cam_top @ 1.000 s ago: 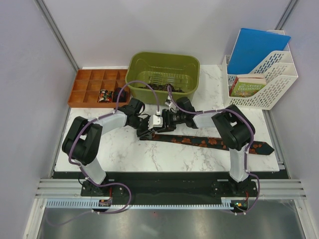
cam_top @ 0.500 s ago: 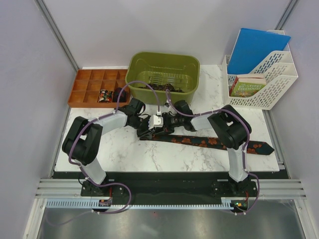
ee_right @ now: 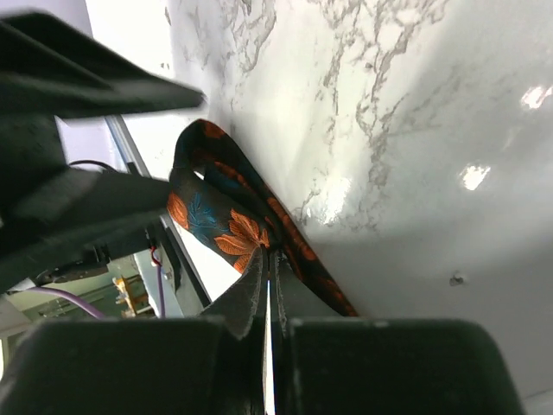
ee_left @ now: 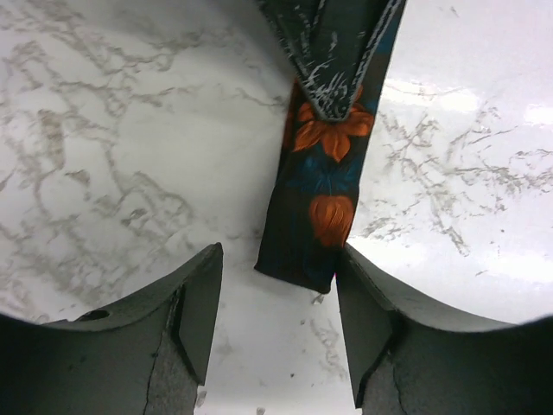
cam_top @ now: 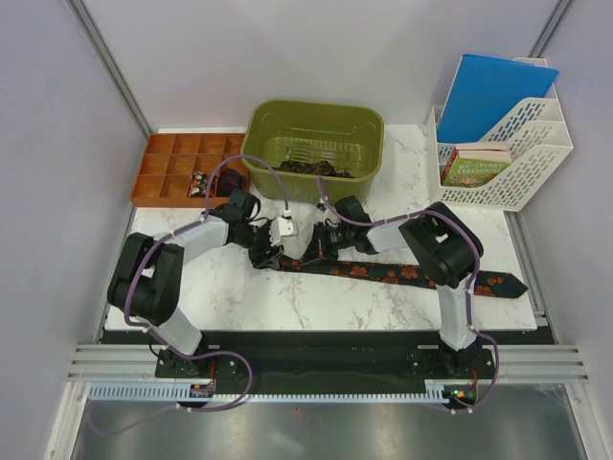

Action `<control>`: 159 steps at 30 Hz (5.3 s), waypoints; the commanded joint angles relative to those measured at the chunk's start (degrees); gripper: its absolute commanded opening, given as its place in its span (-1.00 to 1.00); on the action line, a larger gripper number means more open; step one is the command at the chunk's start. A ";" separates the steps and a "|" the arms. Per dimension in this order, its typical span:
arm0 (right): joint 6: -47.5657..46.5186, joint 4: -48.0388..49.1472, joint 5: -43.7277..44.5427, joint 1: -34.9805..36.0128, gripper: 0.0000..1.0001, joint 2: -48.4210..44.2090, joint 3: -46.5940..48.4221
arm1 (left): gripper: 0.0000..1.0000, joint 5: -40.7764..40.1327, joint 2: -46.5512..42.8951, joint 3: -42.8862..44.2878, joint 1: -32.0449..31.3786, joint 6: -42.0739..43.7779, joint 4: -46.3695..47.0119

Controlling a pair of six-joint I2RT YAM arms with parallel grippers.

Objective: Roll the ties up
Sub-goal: Roll the tie at the center of the board.

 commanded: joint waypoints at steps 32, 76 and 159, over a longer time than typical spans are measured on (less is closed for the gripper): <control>-4.27 -3.05 2.16 -0.05 -1.00 0.77 2.69 | -0.11 4.21 2.50 6.13 -6.62 2.03 -2.63; -4.61 -8.58 0.84 -1.80 -0.91 -3.81 -1.09 | -0.14 -4.50 5.50 4.11 -8.12 0.45 -1.31; -19.30 -24.15 -4.96 -8.92 -0.51 -6.97 -0.56 | -0.31 -8.98 7.79 10.00 -17.00 -10.63 0.18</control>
